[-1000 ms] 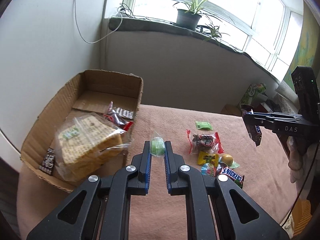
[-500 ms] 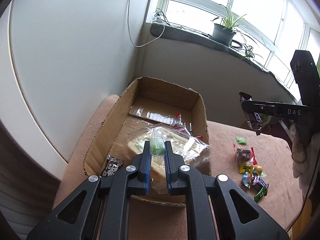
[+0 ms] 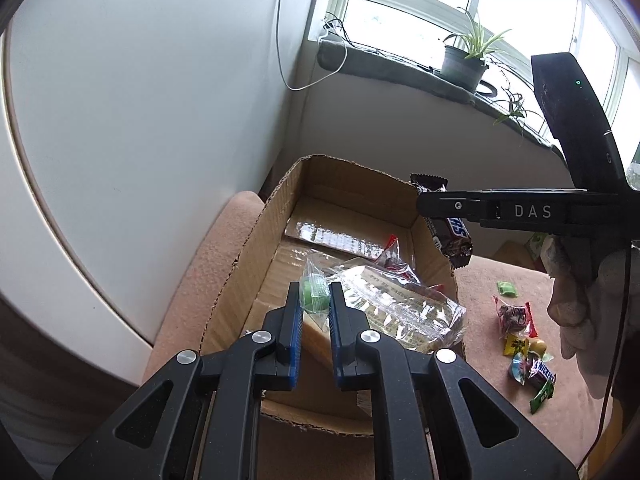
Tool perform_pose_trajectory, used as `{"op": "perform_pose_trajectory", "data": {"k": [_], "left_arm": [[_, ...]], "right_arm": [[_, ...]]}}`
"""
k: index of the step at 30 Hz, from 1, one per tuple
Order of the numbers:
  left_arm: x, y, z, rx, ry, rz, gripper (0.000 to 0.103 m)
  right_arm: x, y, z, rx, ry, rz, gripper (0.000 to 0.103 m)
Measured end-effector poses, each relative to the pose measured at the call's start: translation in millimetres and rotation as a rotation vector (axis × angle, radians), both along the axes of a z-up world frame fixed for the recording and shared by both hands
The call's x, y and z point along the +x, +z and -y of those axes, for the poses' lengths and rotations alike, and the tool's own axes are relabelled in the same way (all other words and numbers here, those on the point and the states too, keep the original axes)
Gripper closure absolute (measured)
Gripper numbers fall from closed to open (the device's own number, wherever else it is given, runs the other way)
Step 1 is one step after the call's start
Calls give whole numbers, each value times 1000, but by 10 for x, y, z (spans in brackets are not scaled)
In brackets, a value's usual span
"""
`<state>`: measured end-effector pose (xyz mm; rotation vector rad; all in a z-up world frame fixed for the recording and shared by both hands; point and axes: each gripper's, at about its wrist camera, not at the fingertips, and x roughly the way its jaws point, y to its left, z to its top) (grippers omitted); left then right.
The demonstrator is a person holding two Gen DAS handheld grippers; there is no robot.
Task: Organize snacks
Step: 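Carry both items into the cardboard box and open both grippers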
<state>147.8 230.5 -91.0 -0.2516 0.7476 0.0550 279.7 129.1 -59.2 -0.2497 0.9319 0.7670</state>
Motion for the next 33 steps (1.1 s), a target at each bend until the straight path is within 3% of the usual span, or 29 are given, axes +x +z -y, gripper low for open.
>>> {"op": "perform_pose_trajectory", "data": {"k": [1,2,4,17,24,33], "left_arm": [[2,2,-3,0,0,2,90],[2,5,-3,0,4,2,86],[-6,25,-4,0,14,6,56],[-123,188,141,8,11,34,55],[-256,280,353,6,-12,53,55],[-376,312,709,-2,-69,62,55]], "right_arm": [[-10,7,-4,-3,5,4,65],[-18,21,1,-1,5,11,49],[-44,78,40,12,-3,34,35],[-193,362,458,39,-38,68,35],[-394,514,920,38,-73,104,35],[-683,488,1566,34,-133,114,33]]}}
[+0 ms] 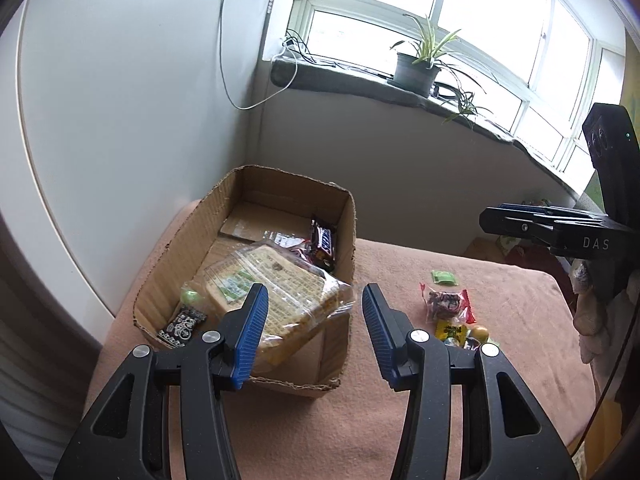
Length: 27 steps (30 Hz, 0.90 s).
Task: Organize snacks
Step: 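Carry both items into the cardboard box and open both grippers, then grasp the round blue-green candy with the left gripper while the right grasps another Snickers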
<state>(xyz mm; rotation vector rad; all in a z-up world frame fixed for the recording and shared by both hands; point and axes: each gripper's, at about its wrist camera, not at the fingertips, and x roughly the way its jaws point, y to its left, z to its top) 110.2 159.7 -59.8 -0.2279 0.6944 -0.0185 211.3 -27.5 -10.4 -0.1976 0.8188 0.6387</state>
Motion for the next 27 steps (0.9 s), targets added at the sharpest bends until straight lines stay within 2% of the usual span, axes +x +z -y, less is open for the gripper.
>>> {"op": "perform_pose_trajectory", "data": {"k": [17,22,27], "left_arm": [[-178,-164,734,-8,-130,-35,55],[-170,-261,985,10,-205,-52,55],[-15,-458,1157,-7,-264,-96,55]], "right_arm": [[-683,-355,1043,9,-115,-29,32],[-791,-528,1187,10,-126,-56,33],[-677,-837,1095,-21,-83,-110,33]]}}
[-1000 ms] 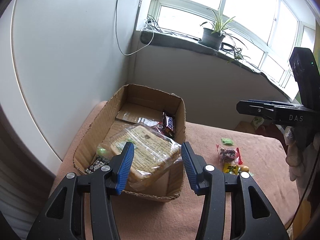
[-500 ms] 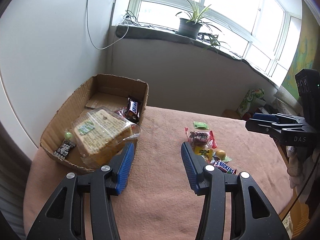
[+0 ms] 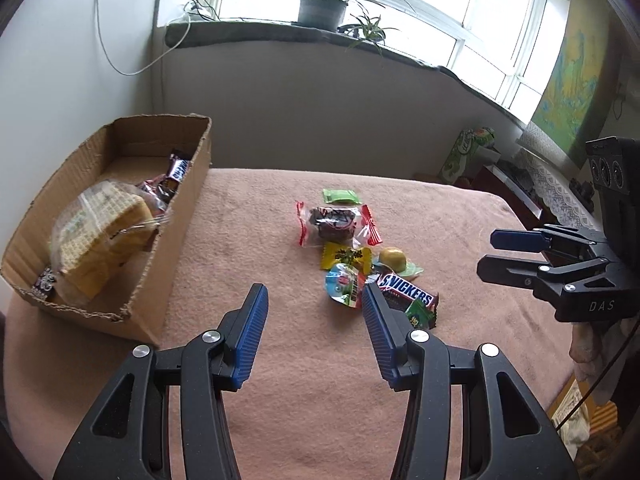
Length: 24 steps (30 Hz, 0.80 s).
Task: Organize snacks
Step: 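Grasp the round blue-green candy with the left gripper while the right grasps another Snickers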
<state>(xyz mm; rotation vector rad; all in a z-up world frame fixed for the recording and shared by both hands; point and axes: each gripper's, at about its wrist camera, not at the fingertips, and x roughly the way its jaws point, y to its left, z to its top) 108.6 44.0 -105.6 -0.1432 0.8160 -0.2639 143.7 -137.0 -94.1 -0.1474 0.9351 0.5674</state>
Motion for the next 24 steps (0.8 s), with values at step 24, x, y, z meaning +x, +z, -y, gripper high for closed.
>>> {"op": "perform_pose_trajectory", "data": {"k": [24], "left_arm": [[687,-460,309,-41,-80,-282,68]], "right_arm": [[446,-640,-358,-41,18,-312,64]]}}
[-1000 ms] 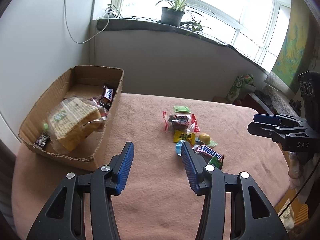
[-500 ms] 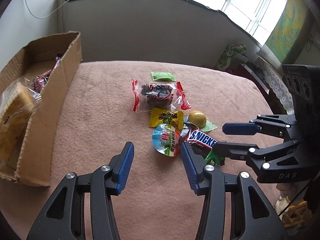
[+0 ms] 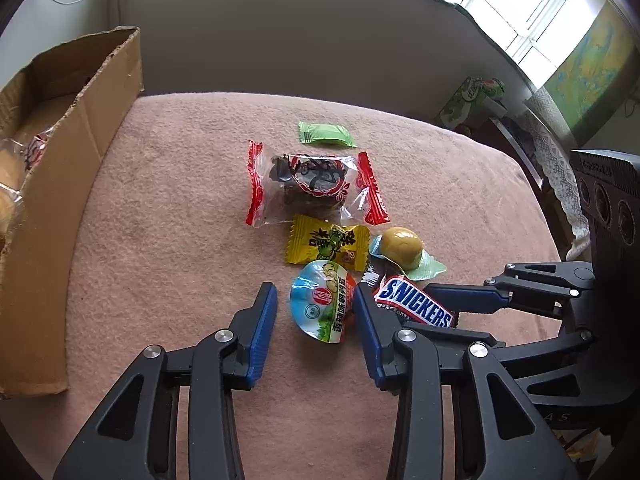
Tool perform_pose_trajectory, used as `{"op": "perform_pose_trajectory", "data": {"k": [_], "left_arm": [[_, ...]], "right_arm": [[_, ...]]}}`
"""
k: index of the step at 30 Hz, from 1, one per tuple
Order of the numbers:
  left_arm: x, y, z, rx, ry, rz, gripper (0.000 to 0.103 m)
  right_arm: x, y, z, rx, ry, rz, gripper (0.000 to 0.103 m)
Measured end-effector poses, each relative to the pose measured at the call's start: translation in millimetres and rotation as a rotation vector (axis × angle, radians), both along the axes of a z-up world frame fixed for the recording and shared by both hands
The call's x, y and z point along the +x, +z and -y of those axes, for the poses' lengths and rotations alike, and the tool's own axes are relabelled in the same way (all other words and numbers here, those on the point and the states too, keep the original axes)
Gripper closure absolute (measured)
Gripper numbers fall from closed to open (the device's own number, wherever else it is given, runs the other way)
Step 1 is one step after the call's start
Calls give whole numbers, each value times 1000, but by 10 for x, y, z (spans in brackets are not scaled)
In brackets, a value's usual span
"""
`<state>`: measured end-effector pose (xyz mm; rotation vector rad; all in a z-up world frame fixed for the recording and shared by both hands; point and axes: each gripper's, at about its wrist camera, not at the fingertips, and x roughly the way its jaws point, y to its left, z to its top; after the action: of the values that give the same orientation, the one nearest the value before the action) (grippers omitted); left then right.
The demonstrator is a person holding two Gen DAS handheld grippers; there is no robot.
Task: Organize snacks
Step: 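Grasp the round blue-green candy with the left gripper while the right grasps another Snickers, then carry both items into the cardboard box and open both grippers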
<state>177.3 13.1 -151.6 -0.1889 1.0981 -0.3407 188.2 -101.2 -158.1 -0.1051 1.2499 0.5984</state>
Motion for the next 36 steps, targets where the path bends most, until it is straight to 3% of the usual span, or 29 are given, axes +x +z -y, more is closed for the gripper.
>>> {"op": "perform_pose_trajectory", "data": {"k": [4,11,21,24,36], "left_arm": [[-24,14,41,24,-16,-9,76],[26,-8,46,5,-8,-9,77],[-81,95,-132,-27,53,-16,79],[-90,127,-210,-53,84,-14,79],[-214,602,-529,-72,167,47,79]], "right_arm": [[8,20,60,-12,-12,-22,68],[92,-21,341,101,-129,-96,71],[-61,266,396,42,-136,-1,71],[-63,359,378,64,-133,8,71],[-29,841,-13,83,-76,62,73]]}}
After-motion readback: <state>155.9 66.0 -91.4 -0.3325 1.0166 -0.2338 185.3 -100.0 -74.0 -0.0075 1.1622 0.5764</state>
